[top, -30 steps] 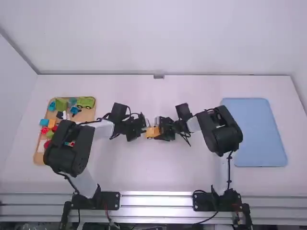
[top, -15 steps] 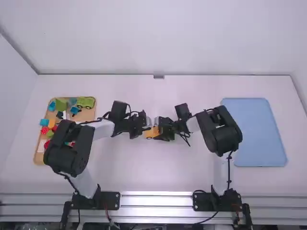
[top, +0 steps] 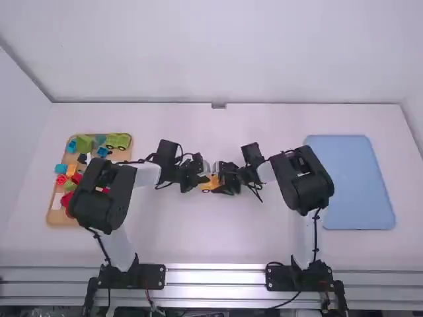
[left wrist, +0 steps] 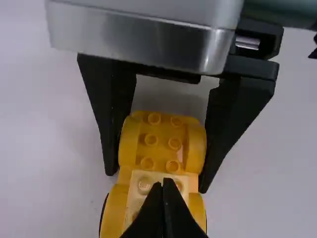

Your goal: Assemble lego blocks to make yellow taxi

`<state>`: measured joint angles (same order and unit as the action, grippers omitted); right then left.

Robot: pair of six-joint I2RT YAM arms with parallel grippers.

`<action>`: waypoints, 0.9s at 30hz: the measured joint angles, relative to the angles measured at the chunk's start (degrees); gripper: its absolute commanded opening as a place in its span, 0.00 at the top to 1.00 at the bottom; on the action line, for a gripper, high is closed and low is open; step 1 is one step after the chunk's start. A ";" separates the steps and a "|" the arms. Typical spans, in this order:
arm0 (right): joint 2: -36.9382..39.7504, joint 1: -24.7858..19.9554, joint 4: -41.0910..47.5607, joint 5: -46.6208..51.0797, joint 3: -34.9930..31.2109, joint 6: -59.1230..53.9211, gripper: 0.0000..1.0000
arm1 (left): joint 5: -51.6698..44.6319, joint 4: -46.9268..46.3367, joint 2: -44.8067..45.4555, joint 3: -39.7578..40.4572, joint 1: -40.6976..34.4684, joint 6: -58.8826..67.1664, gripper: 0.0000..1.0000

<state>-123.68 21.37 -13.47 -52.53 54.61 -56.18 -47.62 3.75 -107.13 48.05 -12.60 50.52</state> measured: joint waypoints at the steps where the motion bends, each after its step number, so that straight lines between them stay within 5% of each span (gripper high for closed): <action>1: 0.00 0.00 -0.04 0.00 0.00 0.11 0.44 | -0.50 0.96 0.00 -0.04 0.02 -0.42 0.98; 6: 0.00 0.07 0.00 0.28 0.00 0.33 0.42 | -8.13 6.95 0.90 -1.88 1.77 -2.16 0.97; 7: 0.00 0.09 0.00 0.31 0.02 0.37 0.31 | -9.75 8.52 1.92 -2.25 2.67 -3.19 0.81; 8: 0.00 0.13 -0.11 0.37 0.02 0.48 0.22 | -10.99 10.49 3.89 -2.45 4.20 -5.38 0.20; 9: 0.00 0.17 -0.48 0.44 0.00 1.14 0.13 | -11.19 12.63 6.62 -2.45 5.99 -8.17 0.01; 13: 0.04 0.22 -1.38 0.63 0.02 3.43 0.01 | -5.11 11.96 15.82 -2.45 9.35 -18.03 0.01; 19: 4.17 0.04 7.52 3.15 -0.33 4.42 0.01 | 15.65 2.10 26.69 -3.93 7.80 -32.26 0.01; 23: 13.64 -0.68 18.73 7.54 -1.11 1.73 0.01 | 32.28 -6.23 35.23 -6.03 7.61 -45.33 0.01; 27: 23.06 -0.87 19.41 9.90 -1.11 0.11 0.01 | 40.06 -11.26 40.41 -6.23 7.82 -51.36 0.01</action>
<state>-100.62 20.49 5.93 -42.63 53.49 -56.07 -7.55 -7.51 -66.72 41.82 -4.78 -0.84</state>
